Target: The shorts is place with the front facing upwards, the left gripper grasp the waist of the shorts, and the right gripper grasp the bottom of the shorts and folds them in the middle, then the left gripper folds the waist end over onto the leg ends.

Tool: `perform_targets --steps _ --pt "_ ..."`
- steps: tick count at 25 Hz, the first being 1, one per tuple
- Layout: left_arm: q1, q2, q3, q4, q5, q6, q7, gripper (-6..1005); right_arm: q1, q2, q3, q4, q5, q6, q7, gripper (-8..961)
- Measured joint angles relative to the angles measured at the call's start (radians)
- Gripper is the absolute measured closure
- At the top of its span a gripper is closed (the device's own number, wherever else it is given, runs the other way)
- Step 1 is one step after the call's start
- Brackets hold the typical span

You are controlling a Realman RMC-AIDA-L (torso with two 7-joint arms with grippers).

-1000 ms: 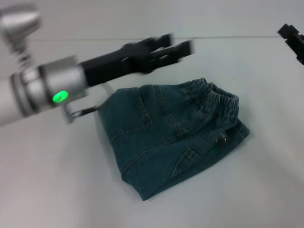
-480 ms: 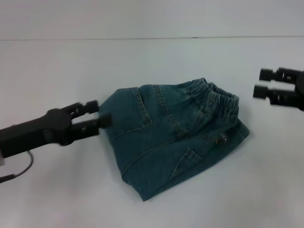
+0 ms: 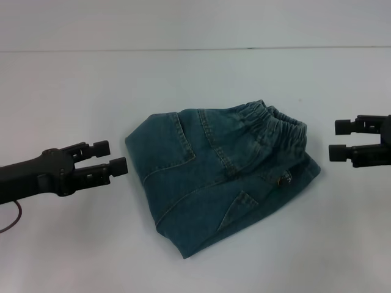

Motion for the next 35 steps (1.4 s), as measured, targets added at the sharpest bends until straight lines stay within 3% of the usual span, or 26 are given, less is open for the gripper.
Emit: perform_targets --steps 9,27,35 --pt "-0.016 0.002 -0.001 0.031 0.003 0.042 -0.034 114 0.001 0.011 -0.005 -0.003 -0.022 0.006 0.005 54" --pt "-0.042 0.009 0.006 0.031 0.052 0.049 -0.037 114 0.017 0.009 -0.007 0.001 -0.109 0.013 0.007 51" --pt "-0.042 0.015 -0.001 0.04 0.122 -0.029 -0.035 115 0.022 0.008 -0.008 0.002 -0.136 0.028 0.007 51"
